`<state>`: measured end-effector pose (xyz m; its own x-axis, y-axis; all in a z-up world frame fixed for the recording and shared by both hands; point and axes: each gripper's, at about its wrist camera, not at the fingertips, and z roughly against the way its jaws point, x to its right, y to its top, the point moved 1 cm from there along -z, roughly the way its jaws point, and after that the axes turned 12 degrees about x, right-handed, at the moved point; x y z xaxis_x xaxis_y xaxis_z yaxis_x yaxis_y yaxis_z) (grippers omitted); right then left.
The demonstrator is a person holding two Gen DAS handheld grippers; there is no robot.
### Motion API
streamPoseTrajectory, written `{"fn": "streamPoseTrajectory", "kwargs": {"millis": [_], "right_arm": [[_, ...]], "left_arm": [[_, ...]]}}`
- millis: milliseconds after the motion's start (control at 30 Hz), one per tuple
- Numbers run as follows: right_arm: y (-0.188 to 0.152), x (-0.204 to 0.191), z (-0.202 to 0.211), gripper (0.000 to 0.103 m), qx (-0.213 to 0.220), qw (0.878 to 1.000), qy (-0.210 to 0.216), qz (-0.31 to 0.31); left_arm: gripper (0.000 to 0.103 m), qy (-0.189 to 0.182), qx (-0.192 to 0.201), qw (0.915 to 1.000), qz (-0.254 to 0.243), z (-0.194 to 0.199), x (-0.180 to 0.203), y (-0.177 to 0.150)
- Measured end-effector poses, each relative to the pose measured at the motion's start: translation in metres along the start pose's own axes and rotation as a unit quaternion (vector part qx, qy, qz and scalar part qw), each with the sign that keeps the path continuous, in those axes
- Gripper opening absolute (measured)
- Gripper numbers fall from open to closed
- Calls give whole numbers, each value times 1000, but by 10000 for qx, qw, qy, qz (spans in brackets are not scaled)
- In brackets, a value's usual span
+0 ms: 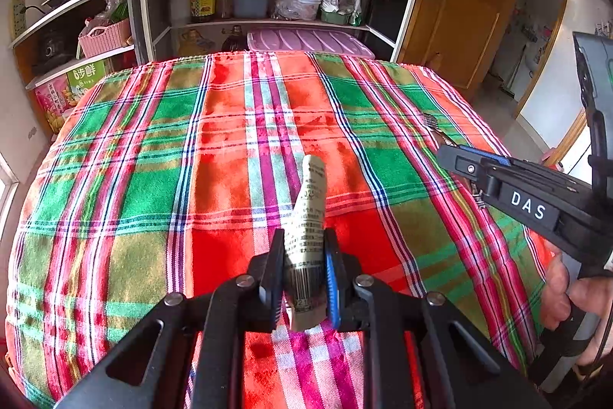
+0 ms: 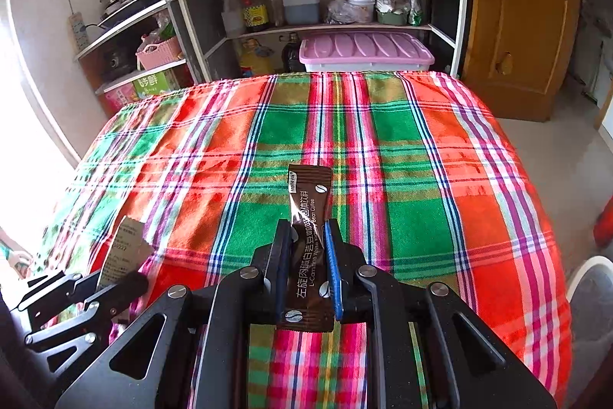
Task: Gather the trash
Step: 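Carry the beige packet and brown wrapper over the bin and open both grippers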
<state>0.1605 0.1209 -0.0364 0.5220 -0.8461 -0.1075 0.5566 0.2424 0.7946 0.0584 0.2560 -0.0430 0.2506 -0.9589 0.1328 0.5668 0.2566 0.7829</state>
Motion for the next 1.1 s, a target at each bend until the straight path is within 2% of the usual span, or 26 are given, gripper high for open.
{"fn": "streamPoseTrajectory", "kwargs": {"millis": [333, 600, 1100], "right_arm": [[-12, 9, 48, 18, 189, 9997, 115, -87], [-23, 30, 91, 18, 422, 9988, -33, -240], [-43, 101, 172, 18, 852, 9916, -766, -601]], "left_arm": [[19, -76, 219, 9996, -136, 26, 20, 6], [19, -263, 375, 9985, -307, 46, 51, 9], [19, -992, 520, 9896, -902, 58, 150, 13]]}}
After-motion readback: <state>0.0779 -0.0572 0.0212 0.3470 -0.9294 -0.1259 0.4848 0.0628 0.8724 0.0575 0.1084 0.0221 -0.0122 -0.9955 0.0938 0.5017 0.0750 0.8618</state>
